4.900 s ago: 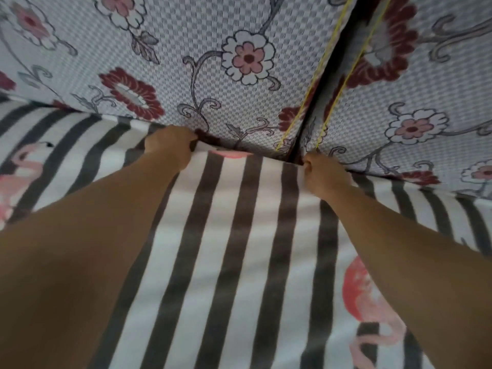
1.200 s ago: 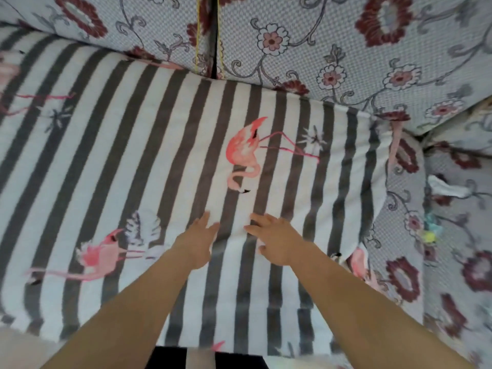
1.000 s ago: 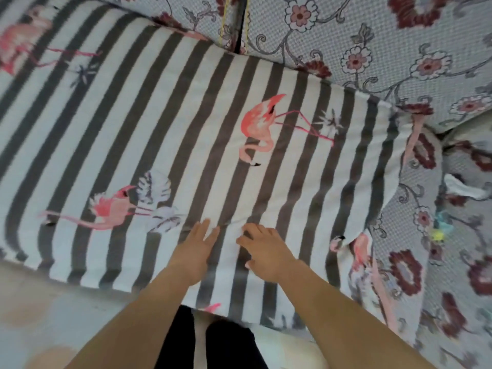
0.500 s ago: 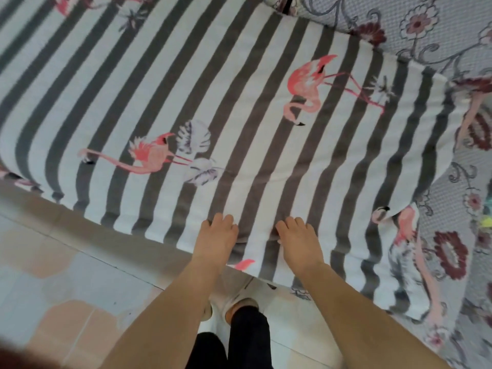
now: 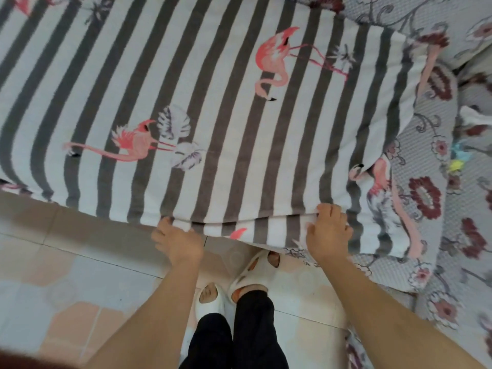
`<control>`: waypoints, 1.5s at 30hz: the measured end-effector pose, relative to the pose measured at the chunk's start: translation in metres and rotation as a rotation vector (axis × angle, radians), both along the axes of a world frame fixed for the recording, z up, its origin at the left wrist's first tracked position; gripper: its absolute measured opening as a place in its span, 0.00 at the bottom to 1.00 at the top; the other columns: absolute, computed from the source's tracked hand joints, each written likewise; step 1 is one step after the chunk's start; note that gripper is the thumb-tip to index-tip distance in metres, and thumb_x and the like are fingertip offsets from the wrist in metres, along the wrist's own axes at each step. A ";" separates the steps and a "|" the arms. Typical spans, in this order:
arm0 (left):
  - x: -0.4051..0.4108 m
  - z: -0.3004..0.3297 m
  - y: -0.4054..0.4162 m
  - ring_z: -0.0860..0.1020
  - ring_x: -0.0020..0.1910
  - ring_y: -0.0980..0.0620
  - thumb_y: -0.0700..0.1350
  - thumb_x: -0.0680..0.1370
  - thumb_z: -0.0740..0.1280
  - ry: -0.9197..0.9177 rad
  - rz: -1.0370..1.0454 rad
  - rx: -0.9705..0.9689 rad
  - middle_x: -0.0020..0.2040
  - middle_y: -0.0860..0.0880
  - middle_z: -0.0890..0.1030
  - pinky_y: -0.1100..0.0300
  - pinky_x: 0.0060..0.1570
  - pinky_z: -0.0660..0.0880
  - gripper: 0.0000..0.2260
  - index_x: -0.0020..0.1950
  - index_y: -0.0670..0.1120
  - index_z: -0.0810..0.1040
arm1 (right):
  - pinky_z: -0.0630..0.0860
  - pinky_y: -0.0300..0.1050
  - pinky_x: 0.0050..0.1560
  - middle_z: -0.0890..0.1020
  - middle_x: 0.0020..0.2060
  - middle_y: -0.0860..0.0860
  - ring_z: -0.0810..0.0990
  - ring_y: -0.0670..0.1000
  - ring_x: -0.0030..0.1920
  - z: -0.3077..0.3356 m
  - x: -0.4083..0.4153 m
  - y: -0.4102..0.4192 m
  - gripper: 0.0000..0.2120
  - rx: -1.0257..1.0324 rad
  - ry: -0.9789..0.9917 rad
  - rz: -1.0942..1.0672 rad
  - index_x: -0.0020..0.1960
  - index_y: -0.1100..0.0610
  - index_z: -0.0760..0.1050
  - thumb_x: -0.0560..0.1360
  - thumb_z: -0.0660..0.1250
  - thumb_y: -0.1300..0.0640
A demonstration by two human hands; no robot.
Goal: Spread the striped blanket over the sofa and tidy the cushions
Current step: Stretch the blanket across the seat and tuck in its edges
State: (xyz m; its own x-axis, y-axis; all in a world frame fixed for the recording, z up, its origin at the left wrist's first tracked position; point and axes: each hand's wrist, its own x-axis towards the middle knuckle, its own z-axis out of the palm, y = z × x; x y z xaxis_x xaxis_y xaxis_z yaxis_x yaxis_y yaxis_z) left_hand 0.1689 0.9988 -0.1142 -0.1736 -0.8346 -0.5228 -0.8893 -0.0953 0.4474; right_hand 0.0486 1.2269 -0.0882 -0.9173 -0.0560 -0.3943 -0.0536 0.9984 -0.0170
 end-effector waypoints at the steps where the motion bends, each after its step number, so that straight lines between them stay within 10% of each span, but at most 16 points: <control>1: -0.001 -0.003 0.003 0.68 0.63 0.37 0.40 0.74 0.69 0.015 0.235 0.164 0.69 0.38 0.64 0.46 0.62 0.69 0.30 0.72 0.41 0.58 | 0.67 0.58 0.60 0.69 0.63 0.59 0.67 0.61 0.64 0.000 0.005 0.004 0.22 0.019 -0.014 -0.152 0.64 0.60 0.65 0.74 0.67 0.56; 6: -0.016 -0.015 0.013 0.79 0.54 0.45 0.39 0.76 0.68 0.446 0.808 0.689 0.60 0.41 0.79 0.51 0.57 0.76 0.16 0.62 0.40 0.72 | 0.70 0.57 0.62 0.65 0.68 0.64 0.69 0.63 0.65 -0.015 0.020 0.022 0.41 -0.136 -0.197 -0.985 0.72 0.65 0.53 0.71 0.70 0.47; 11: -0.019 -0.009 0.013 0.79 0.53 0.45 0.40 0.76 0.66 0.654 0.881 0.813 0.61 0.44 0.79 0.49 0.56 0.77 0.03 0.48 0.46 0.77 | 0.69 0.40 0.36 0.74 0.35 0.52 0.67 0.46 0.30 -0.021 0.025 0.011 0.05 -0.969 -0.378 -1.625 0.44 0.58 0.73 0.79 0.62 0.59; 15: 0.005 0.000 0.017 0.81 0.54 0.42 0.39 0.73 0.63 0.984 0.964 0.945 0.59 0.45 0.81 0.35 0.59 0.72 0.10 0.52 0.46 0.80 | 0.75 0.43 0.44 0.80 0.43 0.53 0.79 0.52 0.41 -0.014 0.024 0.011 0.07 -1.400 -0.273 -1.770 0.46 0.56 0.75 0.74 0.58 0.62; 18: 0.022 0.010 0.025 0.76 0.61 0.36 0.38 0.72 0.63 1.104 0.992 1.055 0.61 0.44 0.80 0.23 0.58 0.61 0.16 0.58 0.47 0.80 | 0.71 0.59 0.63 0.82 0.58 0.55 0.79 0.60 0.59 0.009 0.038 0.022 0.26 -1.812 -0.219 -1.786 0.62 0.53 0.76 0.65 0.60 0.62; 23: 0.049 0.022 0.036 0.81 0.55 0.38 0.38 0.66 0.66 1.071 1.041 0.972 0.54 0.42 0.84 0.30 0.55 0.71 0.20 0.58 0.46 0.78 | 0.72 0.61 0.62 0.81 0.61 0.53 0.78 0.59 0.61 0.022 0.065 0.037 0.27 -2.033 -0.183 -1.740 0.61 0.52 0.78 0.62 0.64 0.60; 30: 0.096 0.002 0.057 0.75 0.29 0.58 0.42 0.79 0.64 0.441 0.962 0.796 0.36 0.51 0.76 0.63 0.33 0.75 0.04 0.53 0.45 0.75 | 0.70 0.63 0.66 0.84 0.55 0.57 0.80 0.61 0.59 0.016 0.088 0.052 0.16 -1.772 -0.348 -1.827 0.60 0.58 0.78 0.72 0.65 0.63; 34: 0.102 -0.011 0.073 0.63 0.29 0.58 0.38 0.79 0.60 0.181 0.844 0.773 0.28 0.51 0.68 0.66 0.34 0.65 0.10 0.38 0.45 0.71 | 0.82 0.50 0.31 0.85 0.31 0.55 0.85 0.55 0.31 -0.004 0.114 0.067 0.06 -1.366 -0.402 -1.909 0.47 0.59 0.78 0.78 0.63 0.60; 36: 0.101 -0.017 0.076 0.66 0.30 0.55 0.35 0.79 0.57 0.153 0.868 0.744 0.32 0.48 0.67 0.64 0.35 0.66 0.12 0.36 0.42 0.68 | 0.80 0.42 0.33 0.83 0.29 0.50 0.81 0.50 0.27 -0.018 0.129 0.075 0.05 -1.113 -0.397 -1.923 0.43 0.57 0.77 0.76 0.68 0.57; 39: 0.096 -0.021 0.084 0.70 0.31 0.50 0.33 0.78 0.58 0.126 0.811 0.731 0.34 0.44 0.71 0.58 0.38 0.71 0.10 0.37 0.39 0.69 | 0.70 0.43 0.53 0.76 0.42 0.49 0.72 0.49 0.39 -0.034 0.147 0.087 0.11 -0.807 -0.419 -1.831 0.50 0.56 0.76 0.71 0.73 0.55; 45: 0.044 0.001 0.112 0.71 0.29 0.52 0.34 0.75 0.61 0.065 0.403 0.709 0.34 0.45 0.74 0.63 0.22 0.66 0.07 0.48 0.43 0.76 | 0.74 0.52 0.54 0.76 0.54 0.59 0.77 0.60 0.53 -0.021 0.116 0.099 0.27 -0.690 -0.013 -1.598 0.65 0.61 0.67 0.68 0.72 0.66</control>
